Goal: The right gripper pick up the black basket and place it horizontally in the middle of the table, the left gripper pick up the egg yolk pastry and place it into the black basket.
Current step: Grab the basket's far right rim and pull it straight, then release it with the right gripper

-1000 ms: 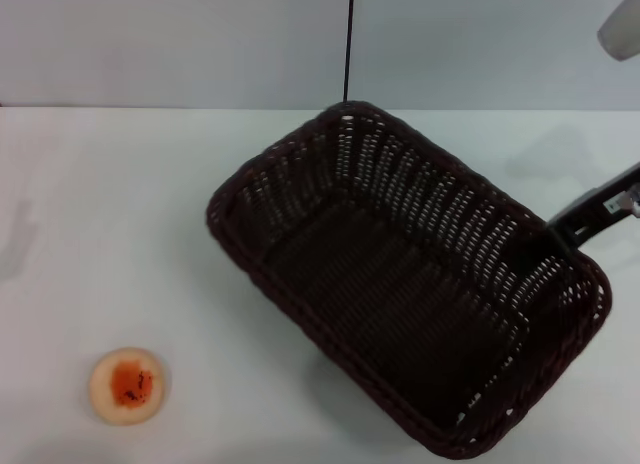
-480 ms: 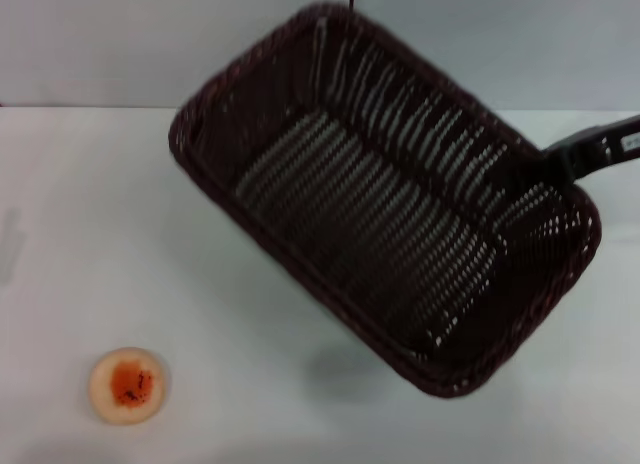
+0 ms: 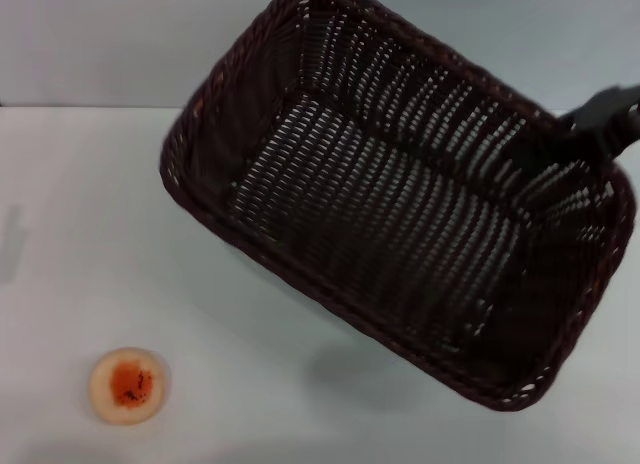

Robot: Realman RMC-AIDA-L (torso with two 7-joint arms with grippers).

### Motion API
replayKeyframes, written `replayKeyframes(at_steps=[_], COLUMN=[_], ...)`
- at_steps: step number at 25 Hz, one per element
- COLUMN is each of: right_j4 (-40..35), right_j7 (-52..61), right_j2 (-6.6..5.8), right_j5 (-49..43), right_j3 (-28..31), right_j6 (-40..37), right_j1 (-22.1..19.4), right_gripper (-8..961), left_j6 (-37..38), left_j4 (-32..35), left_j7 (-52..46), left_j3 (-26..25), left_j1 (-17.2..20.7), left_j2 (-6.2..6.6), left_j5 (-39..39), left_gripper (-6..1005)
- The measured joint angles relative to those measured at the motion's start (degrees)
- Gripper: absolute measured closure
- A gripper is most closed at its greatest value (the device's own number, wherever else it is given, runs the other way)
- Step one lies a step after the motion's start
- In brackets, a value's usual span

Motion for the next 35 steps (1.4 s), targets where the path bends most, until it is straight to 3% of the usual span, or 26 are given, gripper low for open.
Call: replayKeyframes(at_steps=[4, 9, 14, 23, 27, 29, 35], right_j4=[-5.6, -5.9, -6.5, -5.0, -4.4, -4.7, -4.9], right_j7=[-5.3, -10.9, -14.9, -20.1, -20.7, -21.0, -22.3], right_j2=[-0.54, -0.61, -0.13, 0.1, 0.71, 1.92, 3.44], right_j5=[-3.1, -7.4, -7.9, -8.0, -8.2, -9.4, -11.8], right_j3=[-0.7, -1.8, -7.3, -9.8, -9.8, -10.0, -10.5], right_j6=[-2.5, -3.6, -3.8, -2.4, 0.2, 1.3, 2.3], right_j1=[2.7, 6.5, 7.9, 9.3, 9.3, 9.0, 8.9], right_gripper=[818, 818, 818, 819, 819, 819, 819], left_j6=[-0.7, -1.2, -2.0, -3.6, -3.7, -3.8, -4.0], left_j4=[0.0, -0.1, -0.6, -2.4, -2.9, -3.0, -3.0], left_j7=[0.0, 0.0, -0.1, -0.1, -0.1, -0.1, -0.1], left_j3=[0.1, 0.2, 0.7, 2.4, 2.7, 2.8, 2.9], left_j1=[0.4, 0.6, 0.7, 1.3, 1.3, 1.3, 1.3], left_j2=[-0.03, -0.19, -0.22, -0.4, -0.39, -0.36, -0.33], left_j5=[0.0, 1.0, 2.0, 2.3, 2.3, 2.3, 2.3], left_gripper=[186, 186, 186, 186, 186, 186, 186])
